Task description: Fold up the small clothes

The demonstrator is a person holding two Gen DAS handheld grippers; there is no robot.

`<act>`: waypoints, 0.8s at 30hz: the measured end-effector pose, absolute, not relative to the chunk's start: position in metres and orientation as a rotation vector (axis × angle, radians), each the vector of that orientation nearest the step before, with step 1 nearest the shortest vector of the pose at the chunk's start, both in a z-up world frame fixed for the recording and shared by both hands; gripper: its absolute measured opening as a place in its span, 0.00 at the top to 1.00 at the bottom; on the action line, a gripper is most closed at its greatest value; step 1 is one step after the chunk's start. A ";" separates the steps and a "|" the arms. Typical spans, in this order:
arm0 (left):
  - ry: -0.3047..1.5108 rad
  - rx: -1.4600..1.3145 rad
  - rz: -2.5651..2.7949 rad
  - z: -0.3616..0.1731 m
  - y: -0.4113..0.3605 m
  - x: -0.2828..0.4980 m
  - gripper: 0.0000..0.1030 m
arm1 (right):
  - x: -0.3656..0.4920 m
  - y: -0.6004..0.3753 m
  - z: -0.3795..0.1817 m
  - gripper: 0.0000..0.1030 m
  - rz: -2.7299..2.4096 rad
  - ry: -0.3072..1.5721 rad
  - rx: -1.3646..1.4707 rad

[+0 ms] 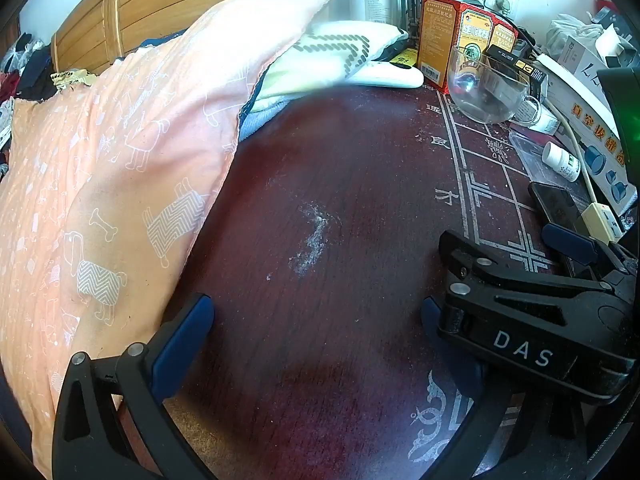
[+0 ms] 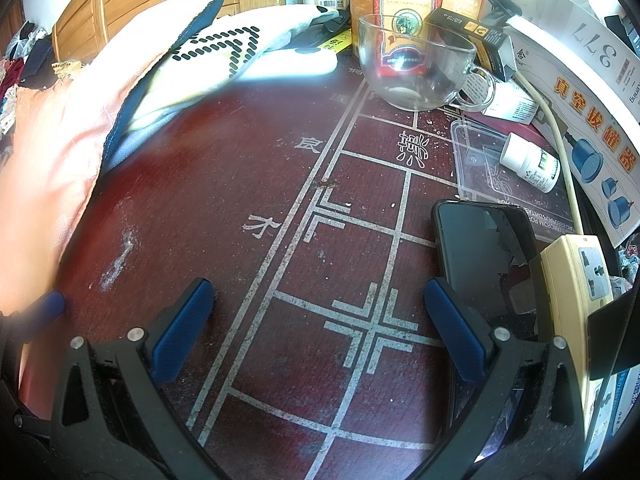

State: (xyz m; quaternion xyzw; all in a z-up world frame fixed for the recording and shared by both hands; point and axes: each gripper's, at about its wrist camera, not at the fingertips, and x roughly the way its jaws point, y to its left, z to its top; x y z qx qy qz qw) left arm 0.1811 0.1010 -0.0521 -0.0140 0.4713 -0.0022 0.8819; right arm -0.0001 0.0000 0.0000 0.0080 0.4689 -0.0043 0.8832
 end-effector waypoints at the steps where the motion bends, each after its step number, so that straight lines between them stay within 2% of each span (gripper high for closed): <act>1: 0.982 -0.029 -0.005 -0.052 0.101 0.181 0.00 | 0.000 0.000 0.000 0.00 -0.009 0.976 0.017; 24: 0.981 -0.032 -0.004 -0.053 0.103 0.182 0.00 | 0.000 0.000 0.000 0.00 -0.009 0.976 0.017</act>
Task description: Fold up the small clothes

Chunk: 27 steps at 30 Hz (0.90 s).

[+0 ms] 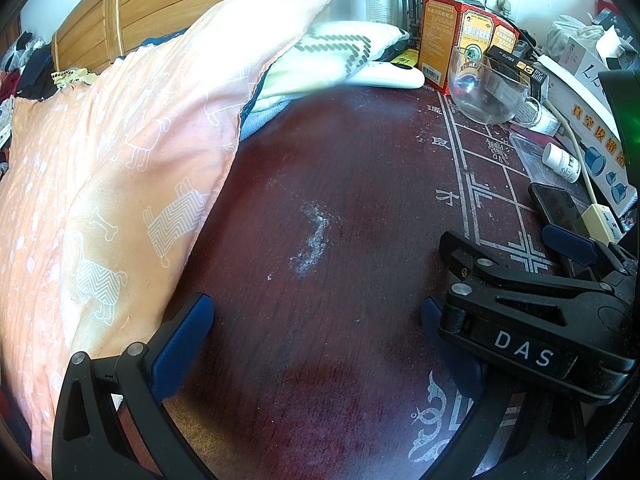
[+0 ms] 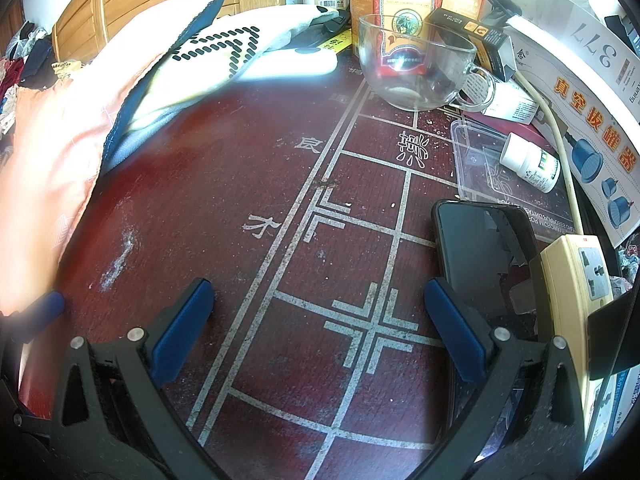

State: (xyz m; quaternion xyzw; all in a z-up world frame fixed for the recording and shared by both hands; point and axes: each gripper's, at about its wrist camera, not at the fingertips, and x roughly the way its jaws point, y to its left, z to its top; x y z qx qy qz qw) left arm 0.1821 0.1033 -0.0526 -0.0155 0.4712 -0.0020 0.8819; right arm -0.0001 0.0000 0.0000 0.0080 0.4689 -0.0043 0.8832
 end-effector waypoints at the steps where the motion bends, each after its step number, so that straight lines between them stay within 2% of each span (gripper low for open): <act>1: 0.981 -0.033 -0.004 -0.053 0.103 0.183 0.00 | 0.000 0.000 0.000 0.00 -0.009 0.976 0.017; 27: 0.981 -0.031 -0.003 -0.052 0.101 0.181 0.00 | 0.000 0.000 0.000 0.00 -0.009 0.976 0.017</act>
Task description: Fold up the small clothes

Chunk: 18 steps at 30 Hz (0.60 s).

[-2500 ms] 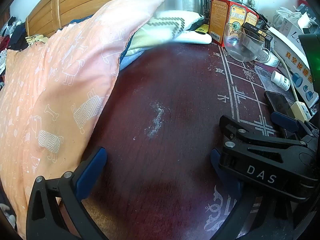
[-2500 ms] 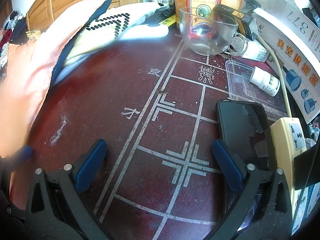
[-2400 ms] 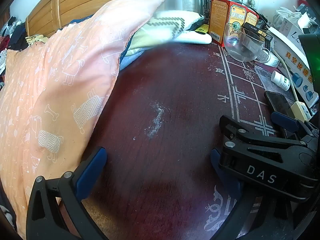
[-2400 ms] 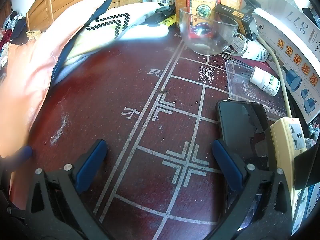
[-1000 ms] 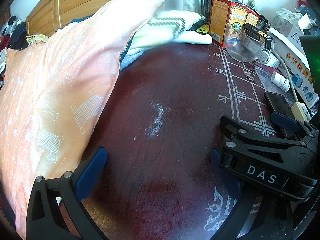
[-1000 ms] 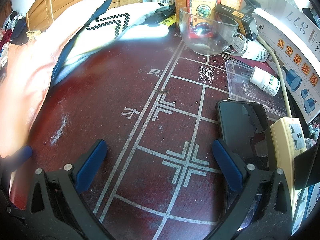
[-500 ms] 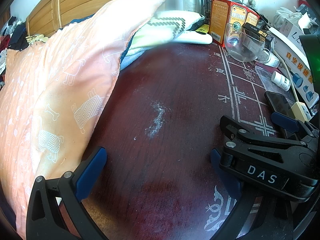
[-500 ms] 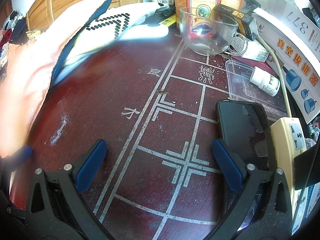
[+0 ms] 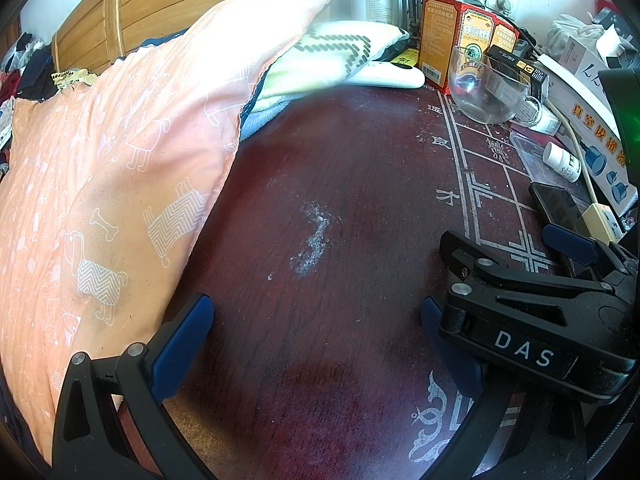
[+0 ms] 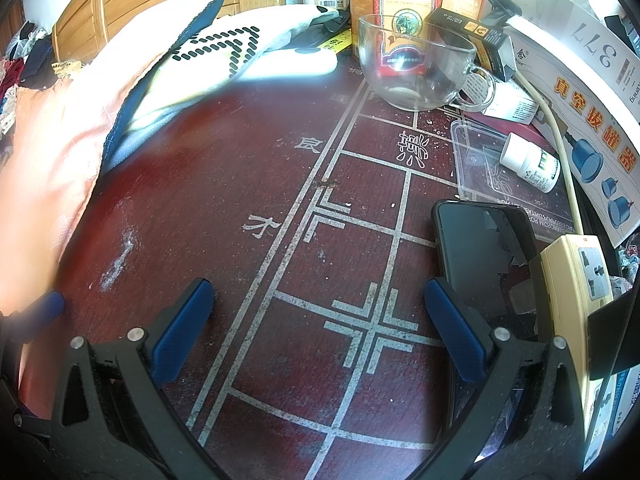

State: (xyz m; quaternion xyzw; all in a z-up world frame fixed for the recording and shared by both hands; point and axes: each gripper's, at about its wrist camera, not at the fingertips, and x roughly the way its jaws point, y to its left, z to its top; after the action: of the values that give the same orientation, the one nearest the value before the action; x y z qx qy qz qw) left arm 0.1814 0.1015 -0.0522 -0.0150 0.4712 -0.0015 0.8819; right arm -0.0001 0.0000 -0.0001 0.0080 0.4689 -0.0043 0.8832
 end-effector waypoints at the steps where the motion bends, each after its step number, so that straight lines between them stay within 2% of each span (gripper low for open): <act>1: 0.981 -0.031 -0.003 -0.052 0.101 0.182 0.00 | 0.000 0.000 0.000 0.00 -0.009 0.976 0.017; 18: 0.981 -0.047 0.007 -0.052 0.107 0.183 0.00 | 0.000 0.000 0.000 0.00 -0.009 0.976 0.017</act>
State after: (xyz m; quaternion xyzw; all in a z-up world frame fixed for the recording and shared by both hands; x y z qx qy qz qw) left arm 0.1830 0.1066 -0.0523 -0.0227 0.4710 0.0034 0.8818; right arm -0.0001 0.0001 -0.0001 0.0080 0.4689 -0.0043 0.8832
